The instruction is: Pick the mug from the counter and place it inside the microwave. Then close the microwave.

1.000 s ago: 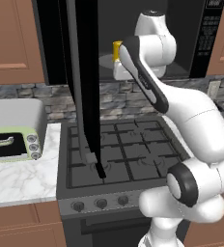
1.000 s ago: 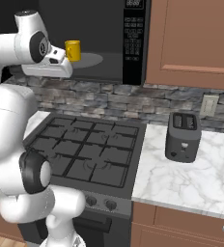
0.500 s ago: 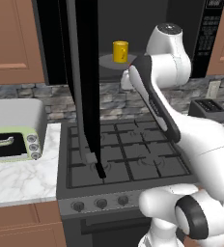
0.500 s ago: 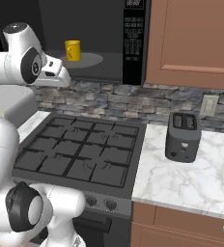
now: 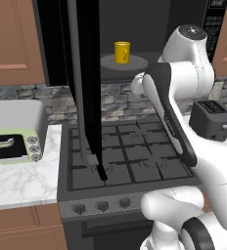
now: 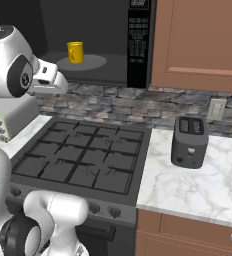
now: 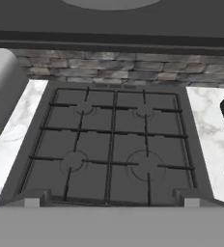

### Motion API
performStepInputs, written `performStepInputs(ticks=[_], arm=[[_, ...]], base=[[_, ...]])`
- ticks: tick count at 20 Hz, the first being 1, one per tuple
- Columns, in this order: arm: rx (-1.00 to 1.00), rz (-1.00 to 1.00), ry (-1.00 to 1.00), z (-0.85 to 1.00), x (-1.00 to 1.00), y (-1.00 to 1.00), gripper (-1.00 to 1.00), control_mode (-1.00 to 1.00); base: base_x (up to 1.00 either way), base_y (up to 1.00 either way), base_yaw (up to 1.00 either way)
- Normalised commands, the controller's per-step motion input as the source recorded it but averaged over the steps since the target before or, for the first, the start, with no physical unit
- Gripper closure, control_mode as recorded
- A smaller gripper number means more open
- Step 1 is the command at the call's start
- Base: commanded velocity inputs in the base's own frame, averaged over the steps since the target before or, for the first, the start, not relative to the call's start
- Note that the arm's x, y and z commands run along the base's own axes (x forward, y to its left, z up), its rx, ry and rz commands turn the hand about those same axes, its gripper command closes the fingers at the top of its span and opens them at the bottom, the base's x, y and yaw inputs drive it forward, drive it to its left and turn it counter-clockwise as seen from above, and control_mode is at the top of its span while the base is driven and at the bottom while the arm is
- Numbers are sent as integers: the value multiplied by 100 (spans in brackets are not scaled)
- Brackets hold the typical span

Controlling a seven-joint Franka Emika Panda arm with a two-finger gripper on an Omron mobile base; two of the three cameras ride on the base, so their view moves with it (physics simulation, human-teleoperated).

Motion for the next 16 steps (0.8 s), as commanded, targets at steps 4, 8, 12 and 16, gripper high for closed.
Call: performStepInputs(ticks=[4,8,12,16], arm=[[0,7,-11,4,-24,-25,-100,-100],[0,6,-12,0,-36,-13,-100,-100],[0,4,-10,0,-26,-5,-100,-100],[0,3,-16,0,-43,0,-100,-100]], base=[[0,0,0],[0,0,0],[0,0,0],[0,0,0]])
